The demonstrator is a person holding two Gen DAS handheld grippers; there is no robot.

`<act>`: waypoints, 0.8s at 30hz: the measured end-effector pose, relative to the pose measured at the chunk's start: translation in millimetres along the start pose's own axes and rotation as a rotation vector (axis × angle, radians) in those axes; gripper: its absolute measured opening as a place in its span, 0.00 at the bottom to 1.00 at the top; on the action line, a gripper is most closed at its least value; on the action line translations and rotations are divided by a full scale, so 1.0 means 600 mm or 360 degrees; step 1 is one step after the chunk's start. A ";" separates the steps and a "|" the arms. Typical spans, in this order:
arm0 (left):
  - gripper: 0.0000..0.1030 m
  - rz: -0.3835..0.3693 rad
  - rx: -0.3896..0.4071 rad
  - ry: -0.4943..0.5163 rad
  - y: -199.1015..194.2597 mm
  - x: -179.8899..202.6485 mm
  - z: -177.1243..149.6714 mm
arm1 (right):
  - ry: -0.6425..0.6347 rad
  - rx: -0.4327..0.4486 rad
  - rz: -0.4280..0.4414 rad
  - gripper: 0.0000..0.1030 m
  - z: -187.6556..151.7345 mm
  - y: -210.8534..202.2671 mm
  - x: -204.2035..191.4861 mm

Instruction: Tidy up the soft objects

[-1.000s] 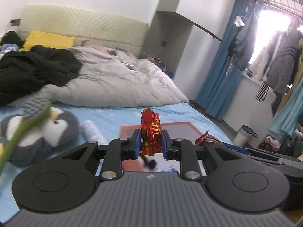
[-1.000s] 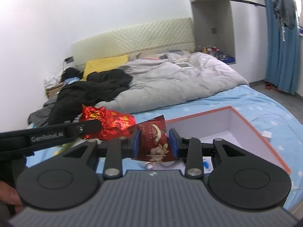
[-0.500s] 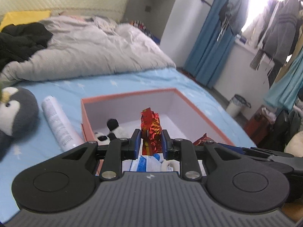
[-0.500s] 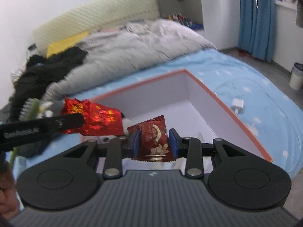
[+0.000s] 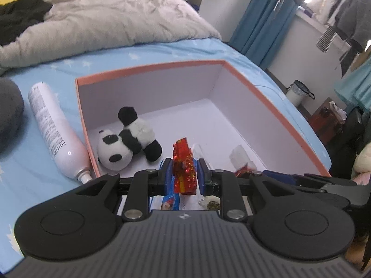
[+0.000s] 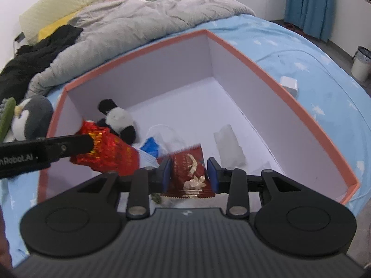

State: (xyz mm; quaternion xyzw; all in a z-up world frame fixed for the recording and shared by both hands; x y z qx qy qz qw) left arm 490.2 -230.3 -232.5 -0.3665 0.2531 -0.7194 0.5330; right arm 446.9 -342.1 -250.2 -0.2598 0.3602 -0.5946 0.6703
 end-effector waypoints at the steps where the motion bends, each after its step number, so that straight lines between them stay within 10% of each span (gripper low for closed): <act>1: 0.29 0.0009 -0.0013 0.0008 0.005 -0.002 -0.001 | 0.0001 -0.0005 -0.0002 0.37 -0.001 0.000 0.001; 24: 0.46 0.0018 0.0229 0.0114 -0.268 0.026 -0.012 | 0.0018 0.0350 0.0057 0.48 0.022 -0.239 -0.056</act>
Point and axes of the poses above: each gripper's, at about its wrist camera, not at the fingertips, and y roughly the way its jaws point, x to its right, z to its top, the point moved 10 cm from there along y, roughly the way its jaws point, and after that the axes turned 1 degree about z, right-handed, at the moved point
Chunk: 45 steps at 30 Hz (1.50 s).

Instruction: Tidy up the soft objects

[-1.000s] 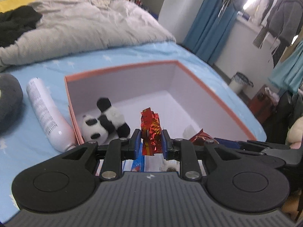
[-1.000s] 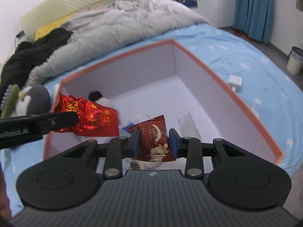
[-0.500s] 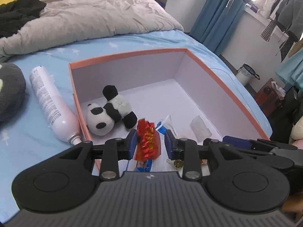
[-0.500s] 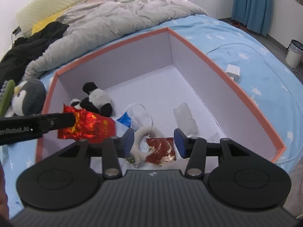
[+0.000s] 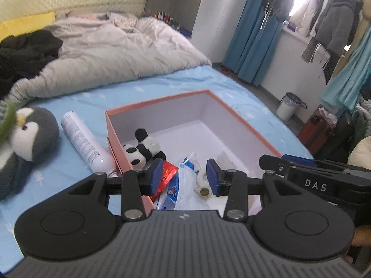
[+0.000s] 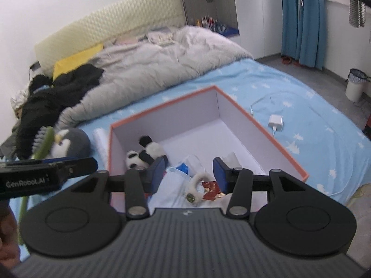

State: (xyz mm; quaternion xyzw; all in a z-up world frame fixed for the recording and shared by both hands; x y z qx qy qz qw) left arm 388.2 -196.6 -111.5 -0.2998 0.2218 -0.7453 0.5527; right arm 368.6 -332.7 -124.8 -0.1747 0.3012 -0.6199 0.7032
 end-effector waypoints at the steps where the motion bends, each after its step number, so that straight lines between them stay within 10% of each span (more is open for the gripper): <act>1: 0.46 0.0002 0.0018 0.0007 -0.016 0.002 0.002 | -0.0003 0.0018 0.0002 0.48 0.002 -0.014 -0.005; 19: 0.50 -0.0031 0.0264 0.0060 -0.273 0.010 -0.032 | -0.0029 0.0242 0.0032 0.48 -0.027 -0.209 -0.093; 45: 0.51 0.0010 0.0266 0.0018 -0.337 -0.006 -0.135 | -0.0037 0.0223 0.0037 0.48 -0.127 -0.256 -0.118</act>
Point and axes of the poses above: each gripper's, at about its wrist camera, not at the fingertips, and y roughly the way its jaws point, x to its right, z to its top, the point moved 10 cm from there along y, roughly the way its jaws point, and after that the axes turned 1 degree about z, right-handed, at the moved point
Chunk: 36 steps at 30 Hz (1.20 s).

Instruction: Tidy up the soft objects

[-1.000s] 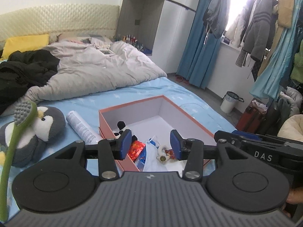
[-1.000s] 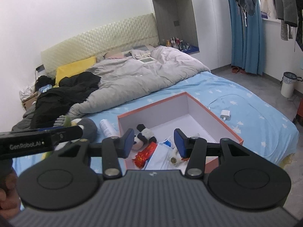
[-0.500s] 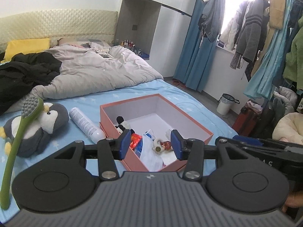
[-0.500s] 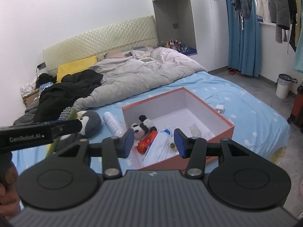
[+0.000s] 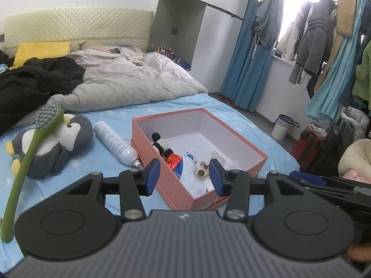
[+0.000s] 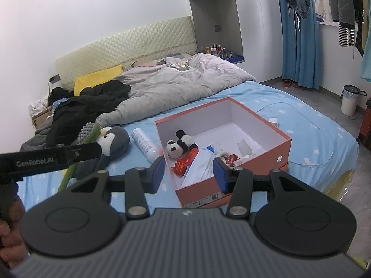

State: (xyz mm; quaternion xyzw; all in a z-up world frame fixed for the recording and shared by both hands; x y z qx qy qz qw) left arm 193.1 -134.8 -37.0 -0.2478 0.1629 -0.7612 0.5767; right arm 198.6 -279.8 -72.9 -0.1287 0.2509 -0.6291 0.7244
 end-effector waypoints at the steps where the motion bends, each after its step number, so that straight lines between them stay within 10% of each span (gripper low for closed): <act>1: 0.51 0.0001 -0.0002 -0.0001 0.002 -0.001 -0.003 | -0.0001 0.0001 0.0000 0.48 0.001 0.000 0.000; 23: 0.53 0.0016 -0.0011 0.0038 0.030 -0.006 -0.018 | -0.0020 0.0004 -0.0036 0.48 -0.027 0.016 0.018; 30: 0.74 0.0046 -0.0009 0.0013 0.038 -0.021 -0.016 | -0.0028 0.0014 -0.0070 0.48 -0.024 0.014 0.025; 36: 0.97 0.0030 0.0006 -0.0008 0.034 -0.032 -0.008 | -0.0062 0.0068 -0.0106 0.97 -0.012 0.006 0.030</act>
Point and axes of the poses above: each gripper's, at about its wrist camera, not at the fingertips, and y roughly the way its jaws point, x to its right, z to its top, the point moved 10 cm from there along y, roughly the way its jaws point, and after that the axes turned 1 degree about z, right-handed, at the moved point
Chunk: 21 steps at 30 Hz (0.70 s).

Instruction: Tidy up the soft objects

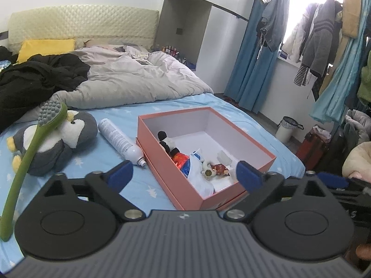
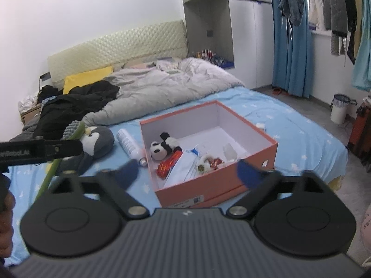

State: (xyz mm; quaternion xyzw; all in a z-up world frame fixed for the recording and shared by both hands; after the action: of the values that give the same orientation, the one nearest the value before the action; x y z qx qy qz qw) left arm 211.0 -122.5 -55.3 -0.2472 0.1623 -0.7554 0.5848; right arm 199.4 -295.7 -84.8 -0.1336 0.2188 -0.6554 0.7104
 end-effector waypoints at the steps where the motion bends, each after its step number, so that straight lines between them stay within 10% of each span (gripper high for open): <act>1: 0.98 0.0011 -0.0002 0.0021 0.000 -0.001 0.000 | -0.0001 0.0009 -0.0005 0.99 0.002 -0.002 0.000; 21: 1.00 0.0086 -0.0069 0.0097 0.005 0.005 -0.010 | 0.0020 -0.0028 -0.0008 1.00 -0.003 0.003 -0.005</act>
State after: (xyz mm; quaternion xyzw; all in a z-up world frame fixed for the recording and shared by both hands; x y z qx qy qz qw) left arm 209.8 -126.3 -61.2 -0.2321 0.2030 -0.7428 0.5942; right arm 200.2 -292.1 -86.7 -0.1360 0.2288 -0.6560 0.7062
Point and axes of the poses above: each gripper's, at about its wrist camera, not at the fingertips, and y roughly the way its jaws point, x to its right, z to its top, the point moved 10 cm from there along y, roughly the way its jaws point, and after that the axes turned 1 degree about z, right-handed, at the moved point
